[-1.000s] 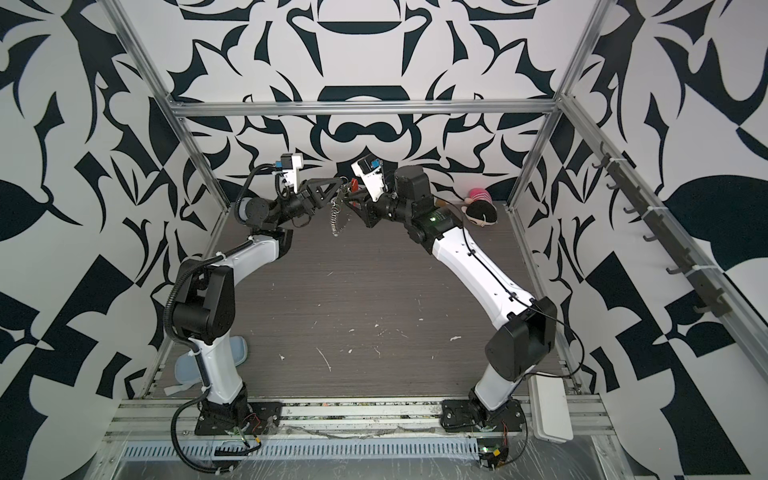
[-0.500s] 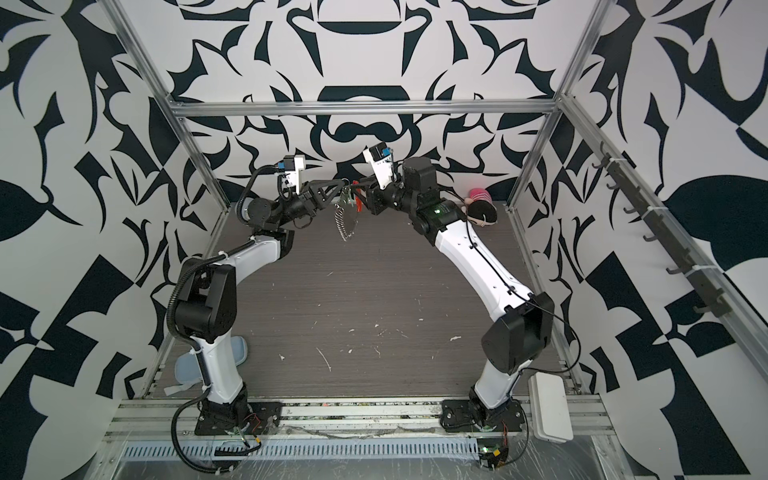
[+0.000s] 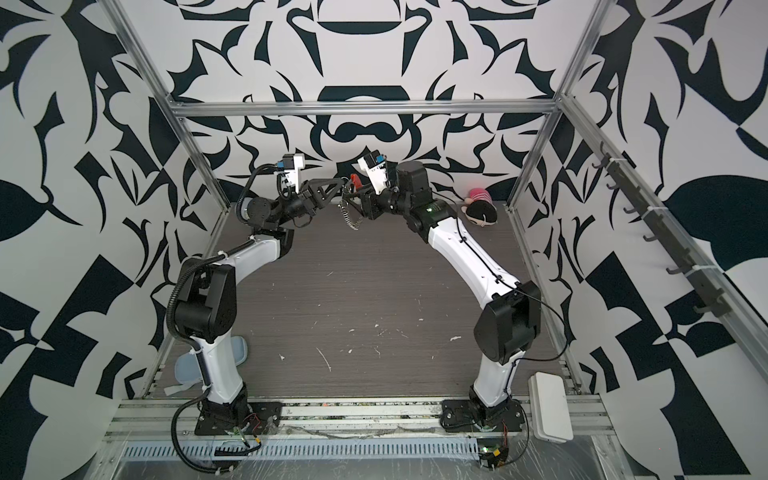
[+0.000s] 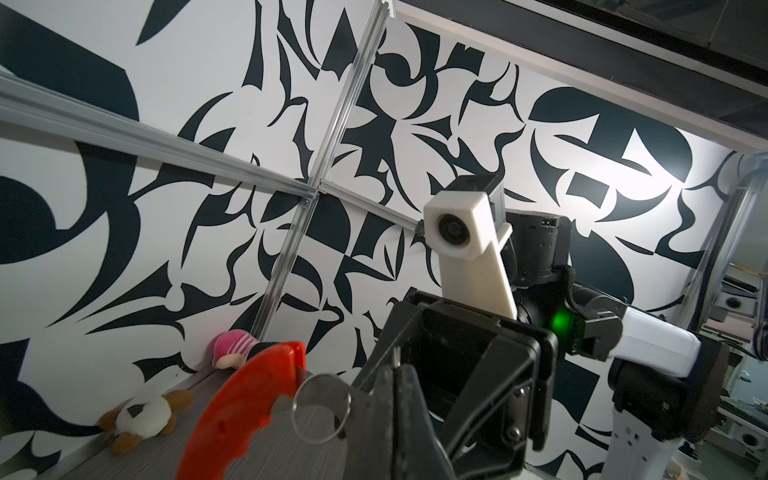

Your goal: Put the keys on the keyring

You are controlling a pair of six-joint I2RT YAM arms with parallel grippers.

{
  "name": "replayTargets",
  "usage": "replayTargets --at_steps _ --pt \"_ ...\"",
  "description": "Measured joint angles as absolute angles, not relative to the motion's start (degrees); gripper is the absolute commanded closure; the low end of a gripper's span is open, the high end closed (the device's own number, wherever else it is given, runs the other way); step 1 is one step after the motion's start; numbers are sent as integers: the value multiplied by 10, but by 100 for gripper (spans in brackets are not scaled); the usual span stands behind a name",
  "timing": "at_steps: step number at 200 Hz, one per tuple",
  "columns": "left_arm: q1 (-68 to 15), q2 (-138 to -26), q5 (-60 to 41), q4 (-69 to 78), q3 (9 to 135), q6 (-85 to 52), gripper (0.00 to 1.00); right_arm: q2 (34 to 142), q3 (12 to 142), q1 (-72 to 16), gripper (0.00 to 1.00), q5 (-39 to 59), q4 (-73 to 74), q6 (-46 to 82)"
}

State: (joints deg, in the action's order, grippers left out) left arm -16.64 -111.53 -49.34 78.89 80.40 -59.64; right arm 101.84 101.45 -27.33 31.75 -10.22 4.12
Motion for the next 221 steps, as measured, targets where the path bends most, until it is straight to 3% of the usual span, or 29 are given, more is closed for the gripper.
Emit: replayTargets --at_steps 31,66,102,124,221 --pt "-169 -1115 -493 790 805 -598 100 1026 1021 -276 52 319 -97 41" --pt "-169 -1115 -493 790 805 -600 100 1026 1021 -276 79 305 -95 35" --pt "-169 -1115 -497 789 805 -600 100 1020 1017 -276 96 270 -96 8" --pt "-169 -1115 -500 788 806 -601 100 1000 1003 -277 100 244 -99 -7" --pt "-174 -1115 -504 791 811 -603 100 963 988 -281 100 212 -104 -30"
